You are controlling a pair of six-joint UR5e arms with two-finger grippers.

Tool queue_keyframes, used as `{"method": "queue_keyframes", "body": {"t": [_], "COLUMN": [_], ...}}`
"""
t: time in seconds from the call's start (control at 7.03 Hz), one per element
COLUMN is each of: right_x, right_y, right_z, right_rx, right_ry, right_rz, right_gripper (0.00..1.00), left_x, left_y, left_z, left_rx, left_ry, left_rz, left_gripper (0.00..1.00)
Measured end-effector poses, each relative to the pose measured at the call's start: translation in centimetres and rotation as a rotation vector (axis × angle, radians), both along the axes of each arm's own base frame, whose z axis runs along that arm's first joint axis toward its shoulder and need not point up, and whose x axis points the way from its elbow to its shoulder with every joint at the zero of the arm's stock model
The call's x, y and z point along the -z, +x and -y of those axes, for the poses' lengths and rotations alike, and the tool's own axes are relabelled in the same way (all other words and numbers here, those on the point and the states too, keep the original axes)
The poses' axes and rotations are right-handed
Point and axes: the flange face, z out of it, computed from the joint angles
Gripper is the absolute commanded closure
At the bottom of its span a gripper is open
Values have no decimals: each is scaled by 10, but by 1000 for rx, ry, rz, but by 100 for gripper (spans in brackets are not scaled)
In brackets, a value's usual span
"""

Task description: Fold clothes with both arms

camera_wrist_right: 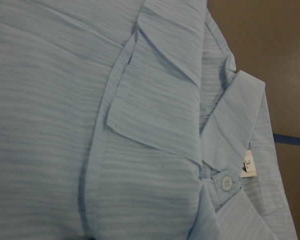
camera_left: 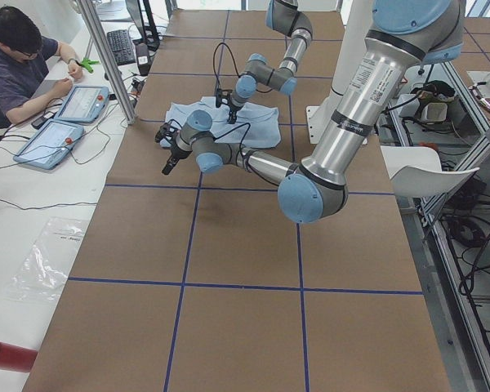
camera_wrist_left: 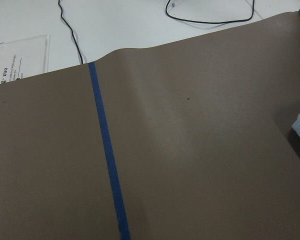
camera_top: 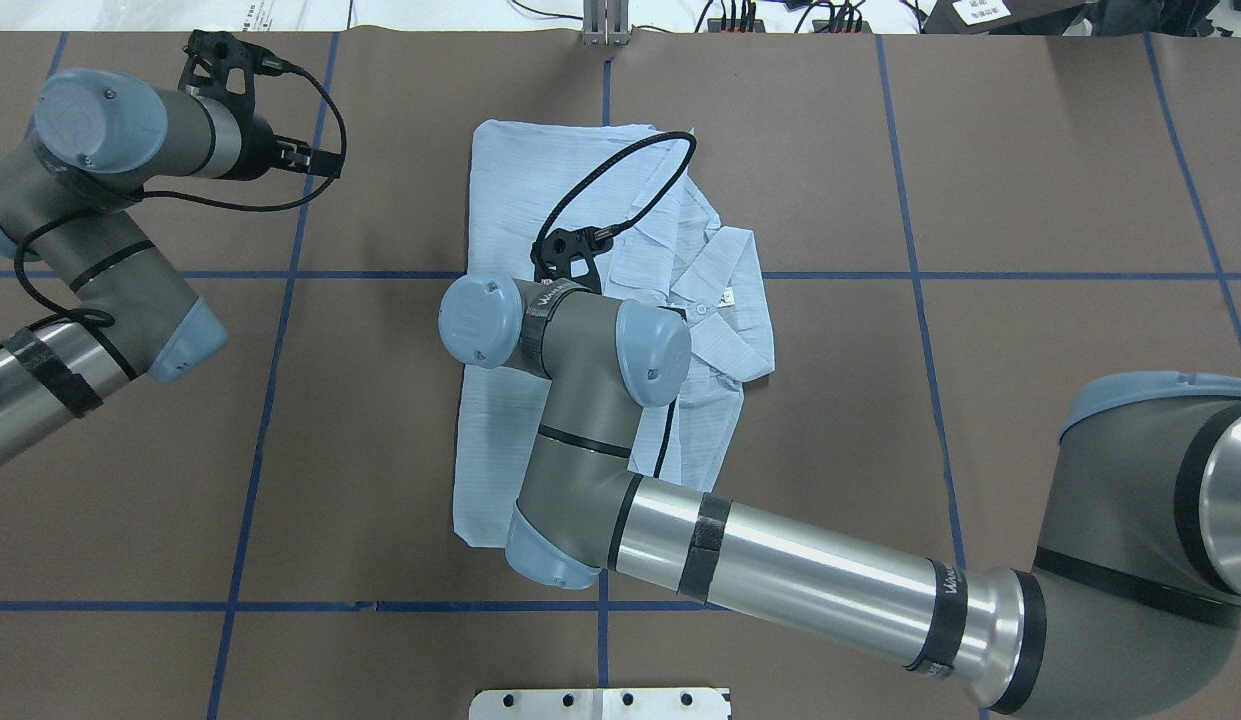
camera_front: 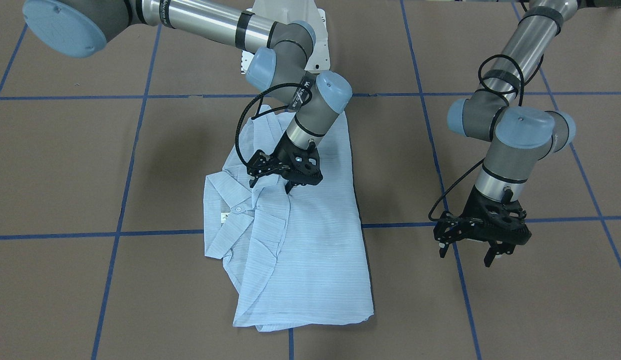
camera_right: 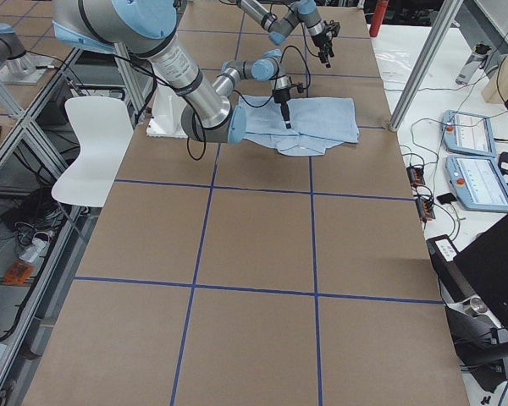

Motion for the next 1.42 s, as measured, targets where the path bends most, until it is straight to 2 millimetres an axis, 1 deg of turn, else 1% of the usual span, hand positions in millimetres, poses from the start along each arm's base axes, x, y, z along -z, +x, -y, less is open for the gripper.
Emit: {"method": "queue_keyframes", "body": {"t": [0.28, 0.43, 0.57, 0.71, 0.85, 1.14, 1.28, 1.42], "right_x": [6, 2, -7, -21, -43, -106, -130, -144], "right_y": [16, 21, 28, 46, 73, 144, 168, 180], "right_z": [4, 5, 6, 6, 4, -3, -5, -5], "right_rx": [20, 25, 28, 47, 77, 125, 138, 142], "right_ry": [-2, -9, -15, -18, -14, 5, 22, 43], "right_rz": [-35, -54, -74, -99, -121, -163, -189, -185], "right_gripper": [0, 0, 0, 0, 0, 0, 0, 0], "left_x": [-4, -5, -6, -7, -7, -8, -8, -9], "left_y": [-1, -1, 0, 0, 1, 1, 1, 0], "left_z": [-1, -2, -2, -2, -2, -3, -4, -4], "left_rx": [0, 0, -1, -2, -3, -4, -4, -4], "left_ry": [-1, -1, -2, -3, -4, -4, -5, -5], "left_rz": [1, 1, 2, 3, 3, 4, 4, 4], "left_gripper": [0, 0, 0, 0, 0, 0, 0, 0]}}
